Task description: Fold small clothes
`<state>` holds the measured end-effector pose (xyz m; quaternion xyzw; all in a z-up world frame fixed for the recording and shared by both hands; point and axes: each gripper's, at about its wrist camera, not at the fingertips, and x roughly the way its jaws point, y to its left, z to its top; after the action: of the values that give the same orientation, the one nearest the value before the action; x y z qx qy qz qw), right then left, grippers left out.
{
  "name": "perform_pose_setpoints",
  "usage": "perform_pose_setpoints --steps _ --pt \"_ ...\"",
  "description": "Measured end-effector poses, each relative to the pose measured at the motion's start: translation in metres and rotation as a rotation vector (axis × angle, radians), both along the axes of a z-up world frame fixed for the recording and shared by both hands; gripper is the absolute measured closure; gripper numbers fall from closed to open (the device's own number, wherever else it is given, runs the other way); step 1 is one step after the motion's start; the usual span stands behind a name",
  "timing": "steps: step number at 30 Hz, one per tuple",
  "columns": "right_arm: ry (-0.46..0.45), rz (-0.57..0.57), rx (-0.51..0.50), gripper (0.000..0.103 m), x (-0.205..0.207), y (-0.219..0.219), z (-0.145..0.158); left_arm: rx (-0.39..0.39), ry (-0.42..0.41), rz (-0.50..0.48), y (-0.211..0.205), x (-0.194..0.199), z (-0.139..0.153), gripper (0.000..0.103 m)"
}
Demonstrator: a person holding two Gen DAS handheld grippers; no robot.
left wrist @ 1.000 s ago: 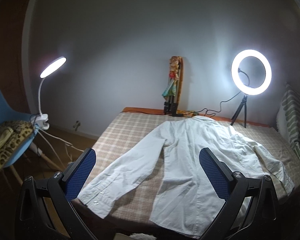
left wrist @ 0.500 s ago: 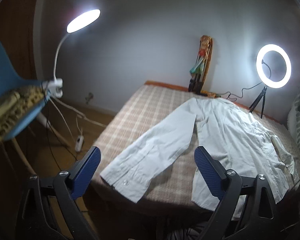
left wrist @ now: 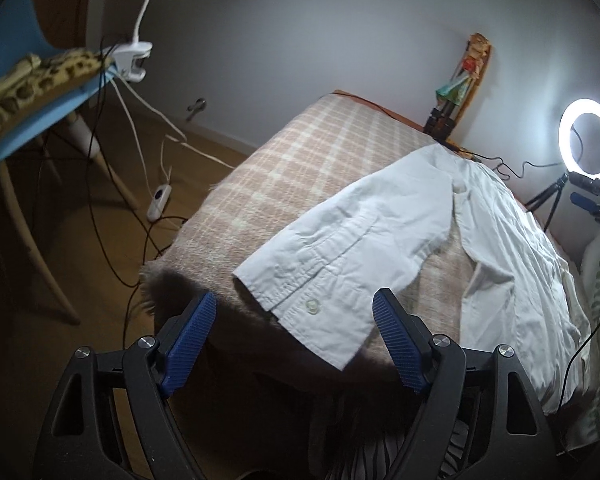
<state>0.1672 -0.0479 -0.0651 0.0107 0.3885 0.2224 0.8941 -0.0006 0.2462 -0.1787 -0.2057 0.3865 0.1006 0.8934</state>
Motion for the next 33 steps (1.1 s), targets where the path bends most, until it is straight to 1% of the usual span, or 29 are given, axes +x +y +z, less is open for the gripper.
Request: perform_pose_setpoints --steps 2,4,6,8,13,19,20,21,23,24,26,29,31,33 --pt "0.051 0.016 0.02 0.023 0.016 0.013 -0.01 -0.036 0.008 0.011 0.007 0.004 -0.008 0.023" --pt "0.088 0.03 0.025 0.025 0.03 0.026 -0.02 -0.055 0.015 0.019 0.011 0.009 -0.015 0.023" --pt "0.118 0.048 0.013 0.027 0.039 0.039 -0.028 -0.065 0.019 0.028 0.015 0.013 -0.02 0.027" --pt "0.135 0.065 -0.009 0.029 0.046 0.051 -0.035 -0.076 0.023 0.039 0.018 0.018 -0.025 0.029" --pt "0.155 0.094 -0.046 0.03 0.057 0.069 -0.046 -0.104 0.024 0.04 0.026 0.028 -0.033 0.034" --pt "0.156 0.108 -0.075 0.03 0.065 0.078 -0.051 -0.087 0.021 0.02 0.024 0.04 -0.035 0.047" --pt "0.156 0.109 -0.078 0.03 0.066 0.078 -0.052 -0.098 0.015 0.014 0.025 0.042 -0.035 0.055" --pt "0.157 0.108 -0.082 0.03 0.067 0.079 -0.053 -0.126 0.002 0.004 0.026 0.044 -0.036 0.068" --pt "0.159 0.1 -0.09 0.03 0.07 0.077 -0.054 -0.187 -0.027 -0.011 0.028 0.049 -0.038 0.08" --pt "0.161 0.097 -0.092 0.03 0.071 0.077 -0.055 -0.198 -0.039 -0.013 0.028 0.051 -0.038 0.085" --pt "0.169 0.093 -0.096 0.03 0.073 0.076 -0.057 -0.186 -0.071 -0.016 0.023 0.052 -0.034 0.091" --pt "0.179 0.098 -0.107 0.03 0.076 0.075 -0.06 -0.175 -0.138 -0.055 0.011 0.05 -0.019 0.095" --pt "0.187 0.107 -0.113 0.03 0.079 0.076 -0.06 -0.165 -0.183 -0.095 -0.001 0.046 -0.005 0.096" --pt "0.194 0.115 -0.115 0.03 0.083 0.077 -0.06 -0.142 -0.223 -0.155 -0.018 0.043 0.011 0.097"
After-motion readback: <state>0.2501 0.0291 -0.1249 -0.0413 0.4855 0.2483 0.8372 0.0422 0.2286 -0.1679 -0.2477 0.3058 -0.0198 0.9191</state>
